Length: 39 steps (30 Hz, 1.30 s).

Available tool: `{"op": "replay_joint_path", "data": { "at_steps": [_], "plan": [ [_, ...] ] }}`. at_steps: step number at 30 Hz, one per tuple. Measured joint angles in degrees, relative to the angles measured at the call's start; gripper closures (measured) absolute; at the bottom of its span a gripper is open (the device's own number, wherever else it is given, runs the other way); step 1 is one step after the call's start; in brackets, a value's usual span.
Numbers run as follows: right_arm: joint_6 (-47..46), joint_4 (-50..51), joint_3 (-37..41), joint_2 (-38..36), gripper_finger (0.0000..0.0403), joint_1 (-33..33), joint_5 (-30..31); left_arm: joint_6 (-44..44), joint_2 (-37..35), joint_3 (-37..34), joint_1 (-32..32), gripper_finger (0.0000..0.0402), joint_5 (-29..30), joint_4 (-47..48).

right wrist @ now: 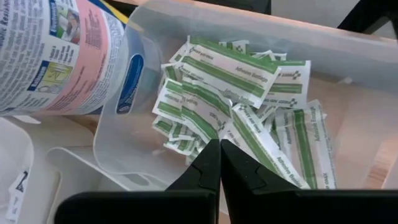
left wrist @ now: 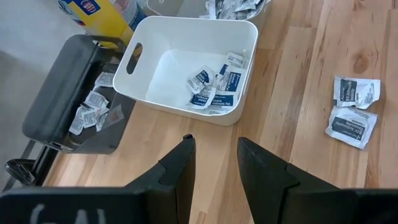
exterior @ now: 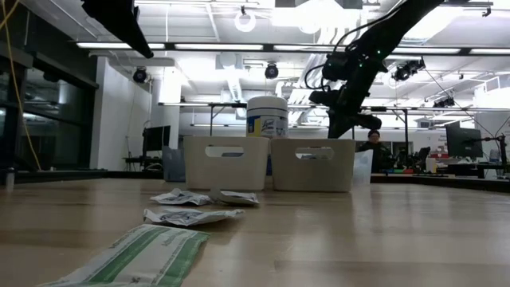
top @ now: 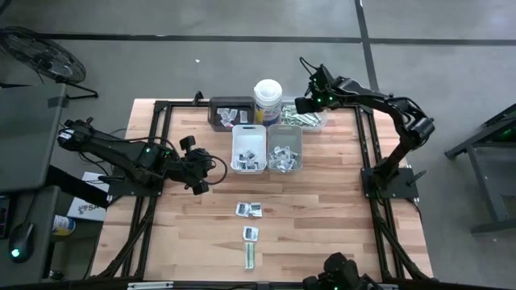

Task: Pick & Place First Aid Supplies
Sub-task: Put the band aid into the transparent bin, then put the wipe into the gray bin

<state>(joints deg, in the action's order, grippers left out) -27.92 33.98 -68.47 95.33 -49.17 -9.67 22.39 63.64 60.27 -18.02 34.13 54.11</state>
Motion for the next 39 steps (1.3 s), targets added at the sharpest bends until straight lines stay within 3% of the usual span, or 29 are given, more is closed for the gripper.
{"op": "replay_joint_path", "data": {
  "at_steps": [5, 12, 16, 21, 30, 39],
  "plan": [
    [1.3, -0.2, 0.0, 0.0, 0.0373, 0.0, -2.0, 0.0, 0.0, 0.0, 0.0, 0.0287, -0.4, 0.0],
    [2.9, 0.1, 0.0, -0.8, 0.0275, 0.0, -4.2, -2.5, 0.0, 0.0, 0.0, 0.0287, -4.1, -0.1],
    [6.3, 0.6, 0.0, -4.9, 0.0233, 0.1, -4.5, -5.1, 0.0, 0.0, 0.0, 0.0287, -6.5, -0.1],
    [10.6, 1.4, 0.0, -12.9, 0.0214, 2.1, -5.7, -5.2, 0.0, 0.0, 0.0, 0.0287, -6.6, -0.1],
    [13.0, 2.2, -0.1, -25.0, 0.0220, 17.3, -4.8, -8.3, 2.4, 0.0, 0.0, 0.0287, -8.2, -1.6],
    [17.6, 1.1, -0.1, -24.2, 0.0221, 39.1, 1.7, -7.6, 3.1, 0.0, 0.0, 0.0287, -7.7, -2.9]
  ]
}}
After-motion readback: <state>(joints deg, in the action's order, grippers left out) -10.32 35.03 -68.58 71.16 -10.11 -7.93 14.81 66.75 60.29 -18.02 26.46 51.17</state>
